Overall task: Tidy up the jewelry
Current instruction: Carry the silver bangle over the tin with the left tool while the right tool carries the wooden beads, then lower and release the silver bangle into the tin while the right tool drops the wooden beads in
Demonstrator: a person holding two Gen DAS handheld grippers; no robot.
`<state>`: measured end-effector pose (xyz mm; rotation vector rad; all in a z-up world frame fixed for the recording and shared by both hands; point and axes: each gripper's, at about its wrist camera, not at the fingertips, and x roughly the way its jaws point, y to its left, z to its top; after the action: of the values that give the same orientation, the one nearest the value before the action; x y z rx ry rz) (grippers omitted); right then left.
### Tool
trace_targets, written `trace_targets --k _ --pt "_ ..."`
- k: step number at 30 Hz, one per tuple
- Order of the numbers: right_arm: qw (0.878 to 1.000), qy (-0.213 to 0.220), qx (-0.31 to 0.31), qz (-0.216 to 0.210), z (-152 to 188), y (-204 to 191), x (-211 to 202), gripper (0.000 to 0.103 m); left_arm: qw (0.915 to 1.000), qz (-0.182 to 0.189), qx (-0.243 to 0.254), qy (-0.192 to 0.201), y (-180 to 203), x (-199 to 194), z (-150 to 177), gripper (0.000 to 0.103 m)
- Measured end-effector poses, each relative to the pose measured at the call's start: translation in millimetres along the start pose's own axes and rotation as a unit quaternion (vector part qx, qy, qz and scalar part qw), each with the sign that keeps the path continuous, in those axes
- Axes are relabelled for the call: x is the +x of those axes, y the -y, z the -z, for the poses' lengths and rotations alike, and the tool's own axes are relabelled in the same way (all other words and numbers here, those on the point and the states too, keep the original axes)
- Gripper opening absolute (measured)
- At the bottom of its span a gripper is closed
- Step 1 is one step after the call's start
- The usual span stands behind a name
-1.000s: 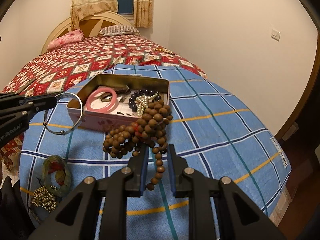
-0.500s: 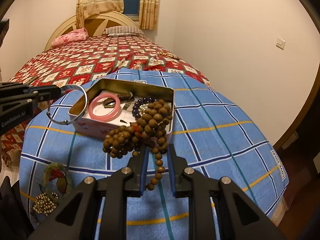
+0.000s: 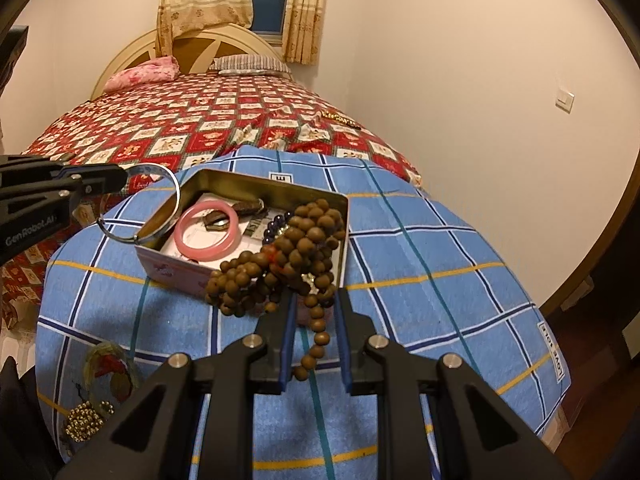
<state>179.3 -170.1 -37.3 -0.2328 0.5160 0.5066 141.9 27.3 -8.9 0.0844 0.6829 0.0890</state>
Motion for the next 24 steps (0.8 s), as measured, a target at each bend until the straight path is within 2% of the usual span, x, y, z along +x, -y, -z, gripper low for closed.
trace_targets --k 24 --pt "0.999 0.003 -0.035 0.007 -36 -6 24 0.021 0.9998 -0.009 0.003 -0.016 -6 36 -24 0.003"
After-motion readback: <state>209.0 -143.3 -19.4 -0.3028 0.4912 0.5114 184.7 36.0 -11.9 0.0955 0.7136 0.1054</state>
